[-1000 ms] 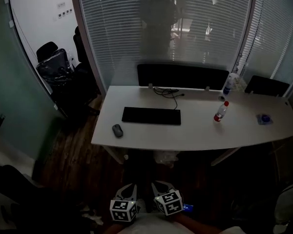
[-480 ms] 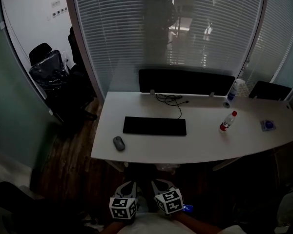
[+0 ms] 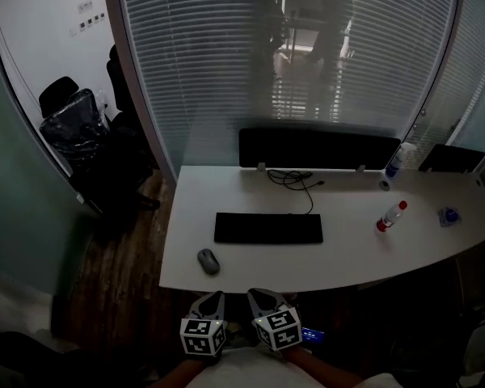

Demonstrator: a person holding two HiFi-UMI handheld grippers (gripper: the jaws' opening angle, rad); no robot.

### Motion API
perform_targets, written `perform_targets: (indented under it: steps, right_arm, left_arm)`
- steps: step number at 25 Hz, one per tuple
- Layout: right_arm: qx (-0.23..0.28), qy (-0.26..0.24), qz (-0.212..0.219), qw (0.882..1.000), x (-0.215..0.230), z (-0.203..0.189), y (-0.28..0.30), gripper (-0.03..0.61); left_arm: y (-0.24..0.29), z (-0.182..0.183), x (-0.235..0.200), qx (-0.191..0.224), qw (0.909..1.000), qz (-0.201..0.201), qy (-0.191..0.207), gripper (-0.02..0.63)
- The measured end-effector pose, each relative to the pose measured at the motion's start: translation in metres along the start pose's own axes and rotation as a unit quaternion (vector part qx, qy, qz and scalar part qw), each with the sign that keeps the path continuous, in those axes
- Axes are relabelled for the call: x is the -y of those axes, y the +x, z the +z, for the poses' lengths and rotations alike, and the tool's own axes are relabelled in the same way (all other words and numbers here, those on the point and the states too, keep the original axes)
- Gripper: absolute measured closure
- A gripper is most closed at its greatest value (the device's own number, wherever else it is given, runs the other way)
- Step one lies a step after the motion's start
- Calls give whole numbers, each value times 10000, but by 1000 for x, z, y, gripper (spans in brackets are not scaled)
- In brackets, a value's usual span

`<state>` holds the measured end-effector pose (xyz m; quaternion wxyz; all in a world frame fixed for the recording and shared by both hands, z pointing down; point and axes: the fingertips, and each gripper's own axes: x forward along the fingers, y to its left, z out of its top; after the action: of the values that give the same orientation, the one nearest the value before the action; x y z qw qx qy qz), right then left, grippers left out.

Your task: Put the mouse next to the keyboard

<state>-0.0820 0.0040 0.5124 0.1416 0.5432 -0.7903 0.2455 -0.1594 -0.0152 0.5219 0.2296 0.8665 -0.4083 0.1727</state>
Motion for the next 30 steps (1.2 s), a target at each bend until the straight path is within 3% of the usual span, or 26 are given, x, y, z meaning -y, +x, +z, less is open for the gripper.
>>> perform_targets:
  steps: [16, 30]
  right_arm:
    - [-188, -153, 385, 9990, 39, 35, 34, 575]
    - [-591, -431, 890, 9933, 10, 15, 96, 574]
  left_arm:
    - [43, 29, -15, 117, 9984, 408, -362, 612]
    - [53, 12, -50, -27, 9971, 637, -422, 612]
